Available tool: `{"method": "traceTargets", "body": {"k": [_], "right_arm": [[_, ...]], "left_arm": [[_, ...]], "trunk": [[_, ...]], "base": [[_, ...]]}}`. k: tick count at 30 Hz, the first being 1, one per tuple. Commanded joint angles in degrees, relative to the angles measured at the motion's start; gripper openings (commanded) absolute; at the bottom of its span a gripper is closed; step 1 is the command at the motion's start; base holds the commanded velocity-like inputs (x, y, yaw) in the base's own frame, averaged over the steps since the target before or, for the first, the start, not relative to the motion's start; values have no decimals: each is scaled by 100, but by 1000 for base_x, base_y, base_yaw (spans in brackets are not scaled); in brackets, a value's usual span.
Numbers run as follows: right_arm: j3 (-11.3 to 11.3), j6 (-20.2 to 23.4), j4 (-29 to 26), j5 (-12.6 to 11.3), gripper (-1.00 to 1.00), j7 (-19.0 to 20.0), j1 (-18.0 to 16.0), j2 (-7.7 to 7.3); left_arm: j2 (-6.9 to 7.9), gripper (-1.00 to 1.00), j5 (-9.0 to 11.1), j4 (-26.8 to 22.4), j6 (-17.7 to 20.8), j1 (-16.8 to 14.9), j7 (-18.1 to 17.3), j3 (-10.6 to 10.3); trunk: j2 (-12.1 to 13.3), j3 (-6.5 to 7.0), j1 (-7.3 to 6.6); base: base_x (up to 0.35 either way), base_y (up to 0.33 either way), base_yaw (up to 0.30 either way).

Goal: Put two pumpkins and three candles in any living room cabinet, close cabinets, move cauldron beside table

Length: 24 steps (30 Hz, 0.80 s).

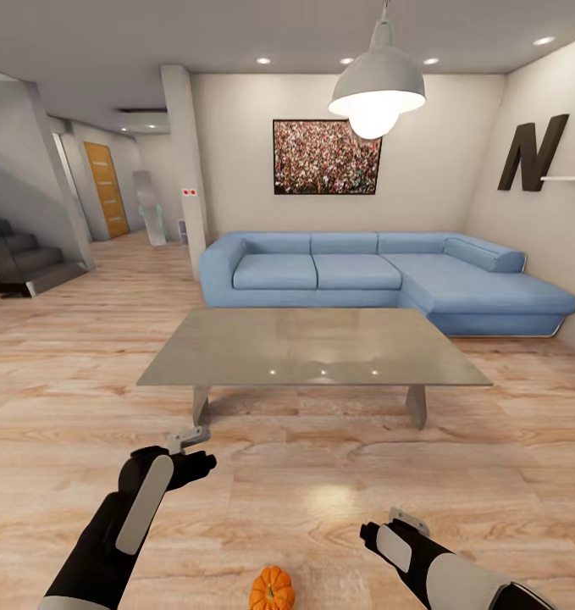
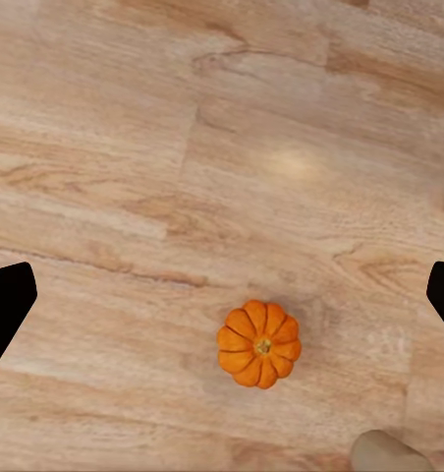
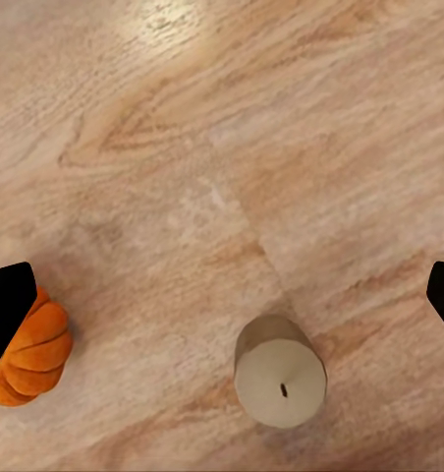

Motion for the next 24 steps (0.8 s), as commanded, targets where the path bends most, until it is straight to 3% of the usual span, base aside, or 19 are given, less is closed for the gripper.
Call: {"method": "traceTargets", "body": {"k": [1,8,16,24], "right_arm": [[40,32,-15,-15,100,-36,-5,-2],[40,58,-20,-21,100,-15,-7,-2],[40,467,-12,-7,100,302,-7,-2],[41,488,-11,-3,100,323,-7,-5]], "left_arm": [[-1,100,60,-5,9,-4,60,-7],[-1,100,64,-5,9,-4,60,-8],[-11,100,69,-4,9,-2,60,-19],[-8,100,72,-51,23,-4,60,-18]], "trunk": [[-44,-24,22],[-325,-150,176],[-646,-293,351],[-967,-437,527]], "base": [[0,0,0],[0,0,0],[0,0,0],[0,0,0]]}}
